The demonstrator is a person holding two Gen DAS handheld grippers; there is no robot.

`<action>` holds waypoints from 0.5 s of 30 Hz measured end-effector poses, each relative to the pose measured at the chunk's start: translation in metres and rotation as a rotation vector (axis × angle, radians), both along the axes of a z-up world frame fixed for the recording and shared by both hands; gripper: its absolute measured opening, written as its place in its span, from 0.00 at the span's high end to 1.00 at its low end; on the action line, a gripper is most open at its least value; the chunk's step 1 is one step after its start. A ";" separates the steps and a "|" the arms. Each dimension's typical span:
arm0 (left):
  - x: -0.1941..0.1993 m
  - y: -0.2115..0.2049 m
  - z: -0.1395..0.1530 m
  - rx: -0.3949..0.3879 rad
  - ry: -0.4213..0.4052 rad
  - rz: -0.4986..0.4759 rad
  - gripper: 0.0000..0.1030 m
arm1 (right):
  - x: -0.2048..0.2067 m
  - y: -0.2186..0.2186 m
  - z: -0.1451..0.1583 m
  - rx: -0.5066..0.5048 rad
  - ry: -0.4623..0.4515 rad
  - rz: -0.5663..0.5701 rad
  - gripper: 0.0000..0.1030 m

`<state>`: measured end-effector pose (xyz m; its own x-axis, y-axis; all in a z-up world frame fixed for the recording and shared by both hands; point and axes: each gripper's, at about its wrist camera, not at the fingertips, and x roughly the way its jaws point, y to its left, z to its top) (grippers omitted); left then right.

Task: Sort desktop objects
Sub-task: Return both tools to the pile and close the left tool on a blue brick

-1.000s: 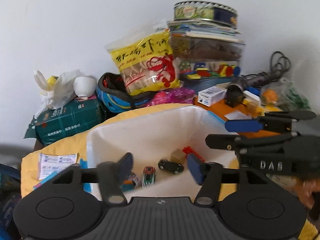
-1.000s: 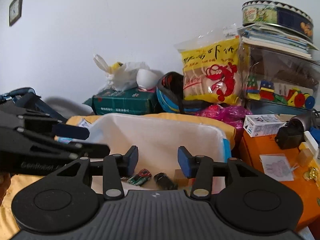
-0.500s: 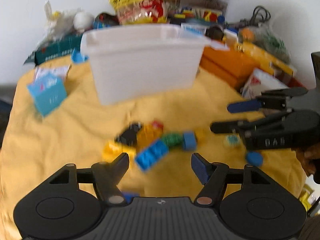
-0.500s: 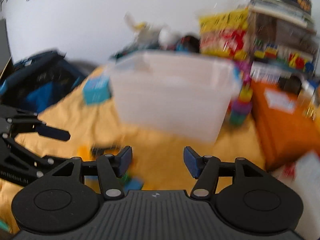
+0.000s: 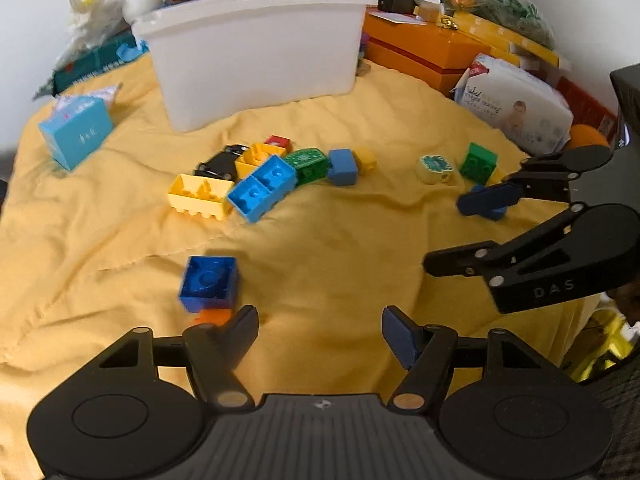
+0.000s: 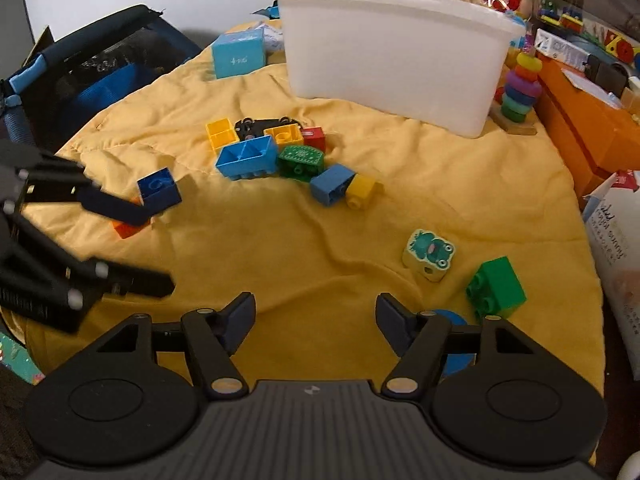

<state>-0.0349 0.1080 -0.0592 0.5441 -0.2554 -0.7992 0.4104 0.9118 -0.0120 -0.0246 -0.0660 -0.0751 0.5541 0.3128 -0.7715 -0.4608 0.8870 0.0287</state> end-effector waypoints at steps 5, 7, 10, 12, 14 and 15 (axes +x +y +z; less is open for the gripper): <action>-0.003 0.017 0.006 0.004 -0.052 0.085 0.31 | -0.004 0.002 -0.006 0.002 0.018 0.011 0.33; -0.001 0.028 0.008 0.009 -0.081 0.132 0.33 | -0.005 0.004 -0.005 -0.001 0.012 0.018 0.33; 0.009 0.039 0.010 0.000 -0.094 0.177 0.34 | -0.007 0.007 -0.003 -0.006 -0.008 0.026 0.33; 0.019 0.041 0.009 0.009 -0.107 0.171 0.35 | -0.008 0.009 -0.003 -0.009 -0.012 0.029 0.33; 0.033 0.037 0.001 0.055 -0.072 0.132 0.41 | -0.008 0.009 -0.003 -0.010 -0.006 0.025 0.34; 0.039 0.034 -0.003 0.067 -0.038 0.107 0.50 | -0.008 0.010 -0.002 -0.011 -0.006 0.025 0.34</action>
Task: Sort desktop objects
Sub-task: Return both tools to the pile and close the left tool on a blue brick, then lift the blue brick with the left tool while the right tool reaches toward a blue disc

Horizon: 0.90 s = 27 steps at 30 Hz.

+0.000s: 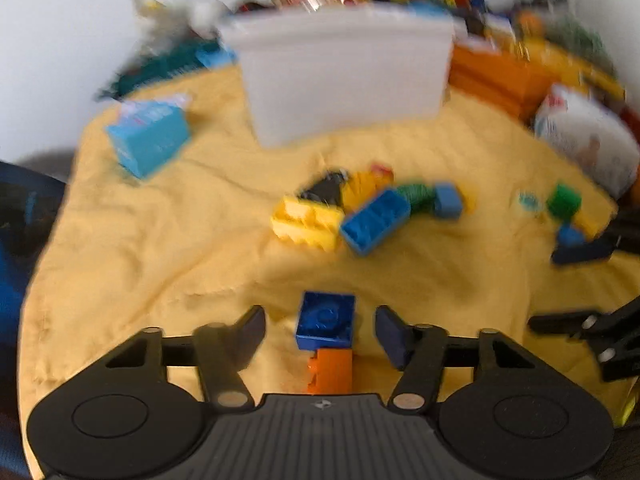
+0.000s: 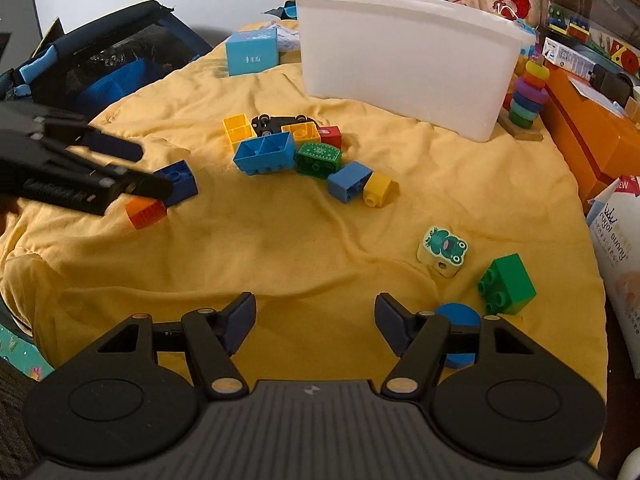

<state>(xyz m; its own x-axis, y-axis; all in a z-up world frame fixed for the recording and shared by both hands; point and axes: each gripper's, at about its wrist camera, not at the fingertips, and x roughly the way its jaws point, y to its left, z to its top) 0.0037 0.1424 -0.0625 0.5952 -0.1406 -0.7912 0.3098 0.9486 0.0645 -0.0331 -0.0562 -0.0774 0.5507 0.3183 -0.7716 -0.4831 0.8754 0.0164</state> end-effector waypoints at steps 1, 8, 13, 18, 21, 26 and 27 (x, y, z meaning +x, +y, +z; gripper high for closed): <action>0.005 -0.002 -0.005 0.006 0.031 -0.013 0.59 | -0.001 0.001 0.001 -0.002 -0.003 0.001 0.34; -0.001 -0.023 0.012 -0.196 0.047 -0.140 0.67 | -0.011 -0.003 0.013 -0.064 -0.111 -0.035 0.35; -0.007 -0.050 -0.005 -0.173 0.097 -0.216 0.66 | -0.006 -0.015 0.016 -0.068 -0.121 -0.094 0.35; -0.027 -0.050 0.012 -0.071 -0.019 -0.242 0.56 | -0.006 -0.018 0.015 -0.061 -0.117 -0.095 0.35; -0.035 -0.060 0.017 -0.044 -0.053 -0.317 0.56 | -0.006 -0.018 0.014 -0.058 -0.115 -0.088 0.35; -0.023 -0.075 -0.002 0.040 -0.030 -0.358 0.57 | -0.002 -0.013 0.015 -0.058 -0.125 -0.072 0.35; -0.020 -0.074 -0.002 0.043 -0.039 -0.349 0.57 | -0.002 -0.012 0.015 -0.060 -0.129 -0.069 0.35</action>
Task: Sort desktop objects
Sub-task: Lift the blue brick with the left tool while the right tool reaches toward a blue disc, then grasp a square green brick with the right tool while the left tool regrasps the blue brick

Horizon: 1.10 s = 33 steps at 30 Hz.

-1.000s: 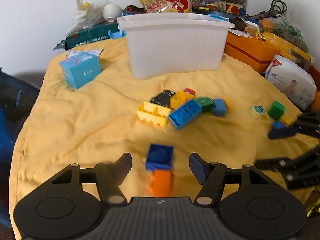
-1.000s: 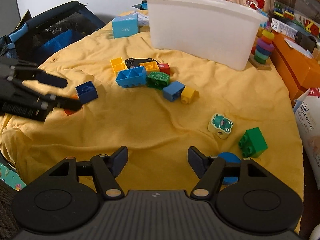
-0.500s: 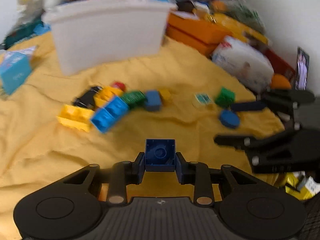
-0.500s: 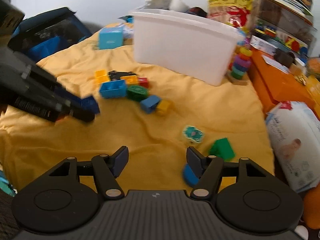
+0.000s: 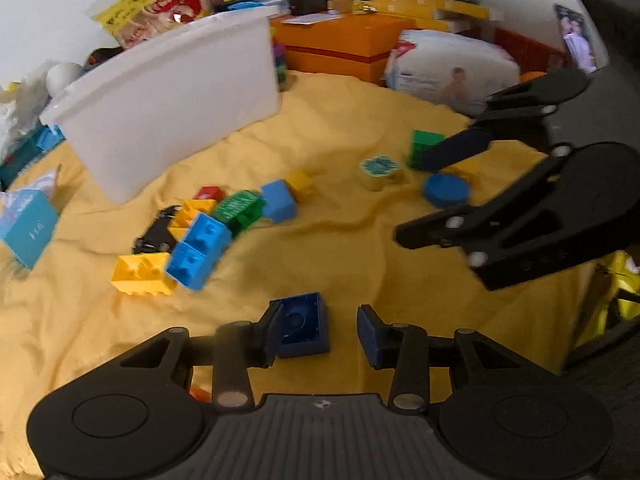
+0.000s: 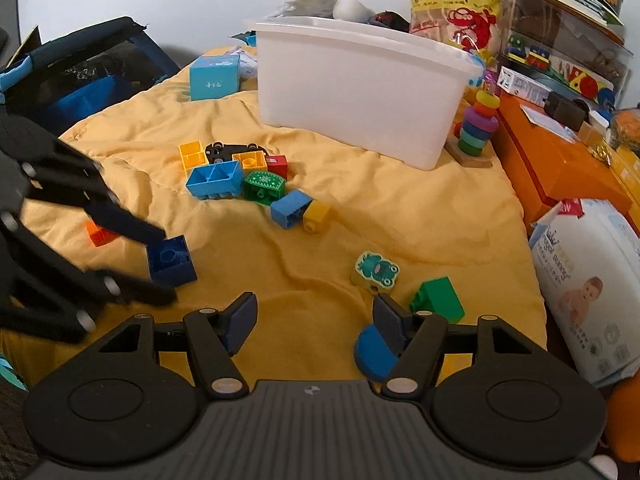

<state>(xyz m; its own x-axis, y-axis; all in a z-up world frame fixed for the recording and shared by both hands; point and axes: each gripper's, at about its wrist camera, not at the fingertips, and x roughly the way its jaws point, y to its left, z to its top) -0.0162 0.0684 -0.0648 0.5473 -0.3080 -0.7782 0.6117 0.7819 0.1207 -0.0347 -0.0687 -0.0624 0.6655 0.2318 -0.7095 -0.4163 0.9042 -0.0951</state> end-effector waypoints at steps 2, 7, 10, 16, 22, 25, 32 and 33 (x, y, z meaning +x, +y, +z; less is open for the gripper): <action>0.012 0.007 0.000 -0.004 0.006 0.052 0.65 | 0.002 0.000 0.001 -0.005 -0.010 0.002 0.35; 0.037 0.042 -0.002 -0.143 0.125 0.175 0.77 | 0.006 -0.006 0.005 -0.049 -0.080 -0.053 0.35; 0.039 0.058 0.003 -0.334 0.230 0.198 0.78 | 0.015 -0.013 0.004 -0.128 -0.108 -0.115 0.39; 0.030 0.046 -0.001 -0.327 0.249 0.162 0.77 | 0.040 -0.030 -0.017 -0.155 0.011 -0.127 0.73; 0.028 0.066 -0.002 -0.311 0.227 0.248 0.55 | 0.038 -0.039 0.006 0.194 0.172 -0.056 0.74; 0.025 0.069 0.004 -0.282 0.175 0.255 0.52 | 0.045 -0.041 -0.001 0.386 0.315 -0.044 0.74; 0.016 0.051 0.007 -0.210 0.131 0.182 0.47 | 0.046 -0.049 -0.016 0.371 0.324 -0.125 0.53; 0.016 0.049 0.006 -0.192 0.123 0.174 0.47 | 0.045 -0.050 -0.012 0.347 0.298 -0.128 0.51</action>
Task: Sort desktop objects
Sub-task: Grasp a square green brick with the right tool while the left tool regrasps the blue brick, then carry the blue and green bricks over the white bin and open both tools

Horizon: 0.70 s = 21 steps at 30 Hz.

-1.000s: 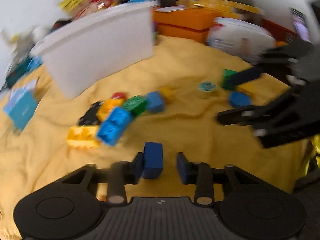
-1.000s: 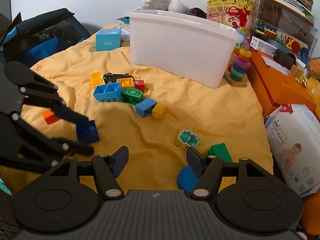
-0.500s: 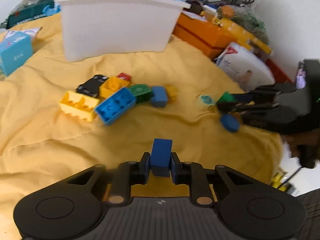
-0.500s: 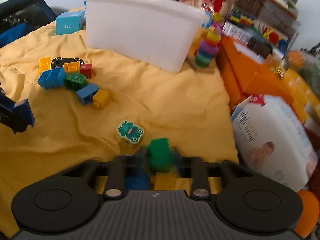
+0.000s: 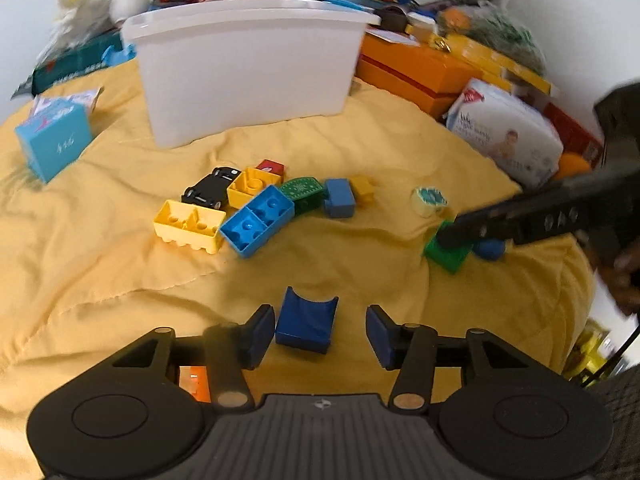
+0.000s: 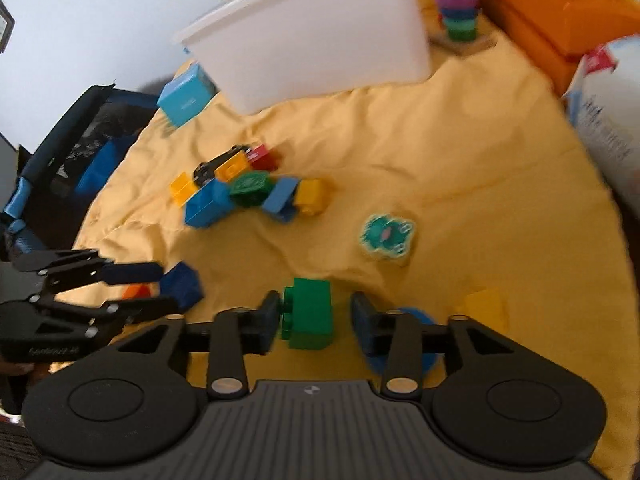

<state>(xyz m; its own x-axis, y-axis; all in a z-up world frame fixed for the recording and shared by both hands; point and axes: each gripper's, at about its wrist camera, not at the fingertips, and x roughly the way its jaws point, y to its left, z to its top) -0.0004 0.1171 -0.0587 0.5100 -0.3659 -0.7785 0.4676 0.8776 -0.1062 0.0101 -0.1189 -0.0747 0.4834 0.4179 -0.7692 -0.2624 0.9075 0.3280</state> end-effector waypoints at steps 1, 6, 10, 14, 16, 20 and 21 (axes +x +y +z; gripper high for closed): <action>0.000 -0.002 -0.001 0.018 -0.005 -0.006 0.47 | -0.001 -0.001 0.003 -0.026 -0.023 -0.002 0.49; 0.005 -0.004 -0.005 0.028 0.000 -0.005 0.47 | -0.001 0.010 0.007 -0.071 -0.065 0.054 0.46; 0.009 -0.006 -0.013 0.021 0.023 -0.012 0.54 | -0.004 0.025 -0.003 -0.201 -0.084 0.099 0.49; 0.008 -0.006 -0.010 0.023 0.010 -0.021 0.66 | -0.011 0.029 -0.009 -0.259 -0.111 0.145 0.67; 0.008 -0.006 -0.001 0.008 -0.011 -0.026 0.66 | -0.010 0.029 -0.006 -0.250 -0.106 0.145 0.67; 0.018 -0.006 0.033 -0.026 -0.096 -0.022 0.66 | -0.002 0.022 0.012 -0.201 -0.137 0.120 0.67; 0.022 -0.006 0.043 -0.034 -0.119 -0.022 0.66 | 0.002 0.020 0.019 -0.193 -0.154 0.115 0.67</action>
